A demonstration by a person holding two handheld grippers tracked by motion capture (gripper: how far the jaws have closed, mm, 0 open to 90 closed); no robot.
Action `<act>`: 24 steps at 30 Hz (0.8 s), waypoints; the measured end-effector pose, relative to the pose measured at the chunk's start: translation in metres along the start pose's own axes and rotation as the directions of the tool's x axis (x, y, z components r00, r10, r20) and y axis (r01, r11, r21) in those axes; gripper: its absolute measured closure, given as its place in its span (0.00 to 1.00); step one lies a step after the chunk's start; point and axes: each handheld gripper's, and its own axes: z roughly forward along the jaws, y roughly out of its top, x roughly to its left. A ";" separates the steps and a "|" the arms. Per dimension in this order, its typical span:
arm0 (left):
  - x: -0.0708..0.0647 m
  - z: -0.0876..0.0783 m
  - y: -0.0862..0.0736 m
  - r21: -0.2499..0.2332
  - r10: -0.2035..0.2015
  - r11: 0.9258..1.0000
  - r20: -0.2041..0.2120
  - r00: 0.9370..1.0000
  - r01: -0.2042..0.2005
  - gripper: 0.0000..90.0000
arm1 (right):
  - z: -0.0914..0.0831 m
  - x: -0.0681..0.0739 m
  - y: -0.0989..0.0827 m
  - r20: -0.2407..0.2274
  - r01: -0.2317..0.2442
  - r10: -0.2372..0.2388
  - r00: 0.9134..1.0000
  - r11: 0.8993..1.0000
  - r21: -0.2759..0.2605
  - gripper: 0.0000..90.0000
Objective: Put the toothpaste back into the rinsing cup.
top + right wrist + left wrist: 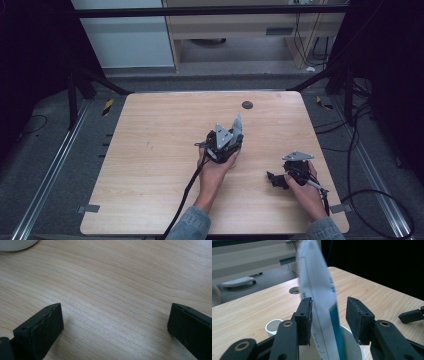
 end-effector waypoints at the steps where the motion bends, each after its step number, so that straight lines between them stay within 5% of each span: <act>1: 0.000 0.000 0.000 0.001 0.000 1.000 0.000 1.000 0.000 0.62 | 0.000 0.000 0.000 0.000 0.000 0.000 1.000 1.000 0.000 0.01; 24: -0.002 -0.014 -0.004 0.011 -0.008 1.000 0.013 1.000 0.008 0.61 | 0.000 0.000 0.000 -0.001 -0.003 0.003 1.000 1.000 0.000 0.01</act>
